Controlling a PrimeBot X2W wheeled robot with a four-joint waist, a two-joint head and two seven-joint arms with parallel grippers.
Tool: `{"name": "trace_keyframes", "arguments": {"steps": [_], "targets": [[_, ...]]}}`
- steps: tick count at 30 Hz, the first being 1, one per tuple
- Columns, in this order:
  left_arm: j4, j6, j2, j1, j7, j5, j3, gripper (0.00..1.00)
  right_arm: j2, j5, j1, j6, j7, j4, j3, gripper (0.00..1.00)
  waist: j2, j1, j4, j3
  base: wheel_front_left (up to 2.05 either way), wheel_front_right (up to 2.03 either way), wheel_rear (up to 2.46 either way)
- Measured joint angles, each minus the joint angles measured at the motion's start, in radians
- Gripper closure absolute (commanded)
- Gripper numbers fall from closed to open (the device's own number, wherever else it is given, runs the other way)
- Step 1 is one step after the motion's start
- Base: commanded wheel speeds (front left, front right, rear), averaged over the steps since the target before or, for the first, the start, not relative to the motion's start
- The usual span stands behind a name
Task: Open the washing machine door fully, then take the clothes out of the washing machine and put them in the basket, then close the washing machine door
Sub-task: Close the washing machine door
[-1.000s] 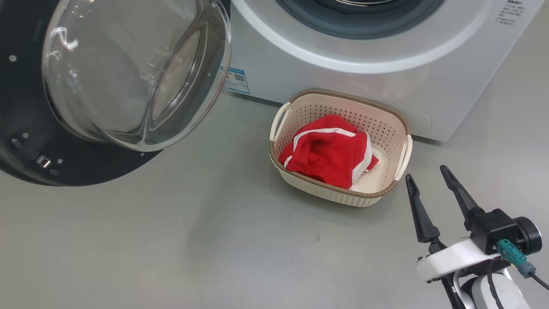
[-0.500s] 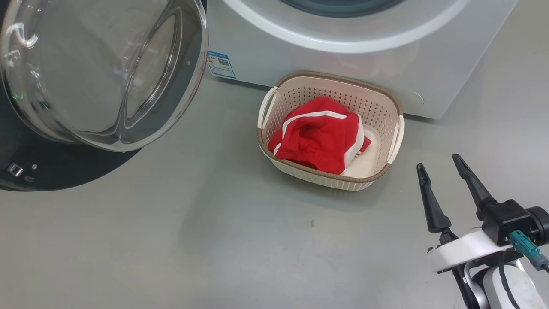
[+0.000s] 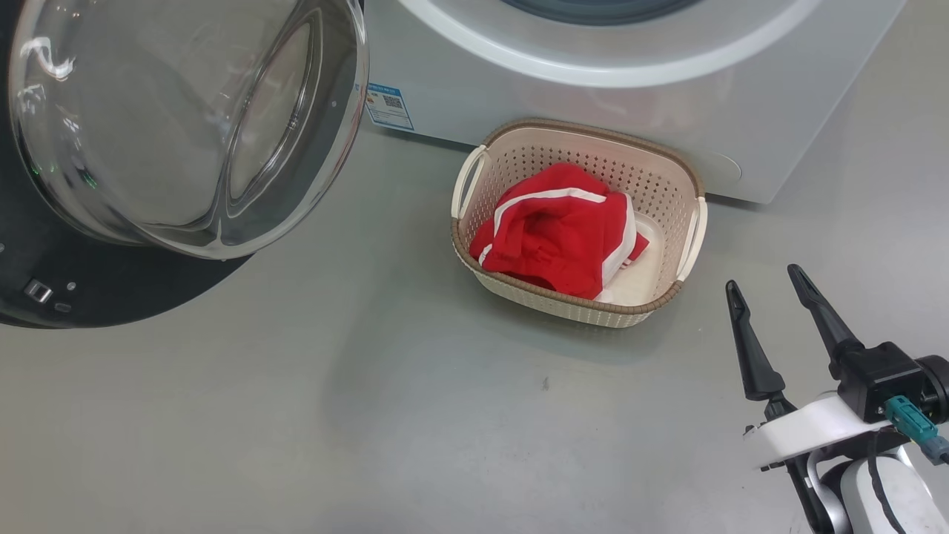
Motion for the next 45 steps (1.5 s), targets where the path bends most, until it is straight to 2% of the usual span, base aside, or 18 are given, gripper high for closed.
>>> {"name": "trace_keyframes", "arguments": {"steps": [12,21,25,30,45], "targets": [[0.025,-0.025,0.033,-0.013,0.117,-0.031,-0.021,1.0,-0.006,0.0,-0.001,0.0,0.006,-0.006,0.0,0.0,0.0001,0.0,0.005,0.002,0.0,0.0,0.0],[0.014,-0.033,0.035,-0.011,0.196,-0.077,-0.026,1.0,-0.006,0.002,-0.001,0.0,0.006,-0.008,-0.003,0.0,0.0,0.0,0.011,-0.001,0.0,0.0,0.0],[-0.021,-0.036,0.031,-0.012,0.233,-0.083,-0.044,1.0,-0.006,0.002,-0.001,-0.001,0.006,-0.008,-0.007,0.0,0.0001,0.0,0.016,-0.005,0.0,0.0,0.0],[-0.096,-0.043,-0.004,-0.012,0.281,-0.099,-0.065,1.0,-0.003,0.004,0.0,-0.001,0.006,-0.006,-0.007,0.0,0.0001,0.0,0.026,-0.018,0.0,0.0,0.0],[-0.276,-0.043,-0.006,0.084,0.382,-0.134,-0.065,1.0,0.016,0.017,0.002,-0.001,-0.004,0.005,0.004,0.0,0.0,0.0,0.031,-0.048,0.0,0.0,0.0]]}}
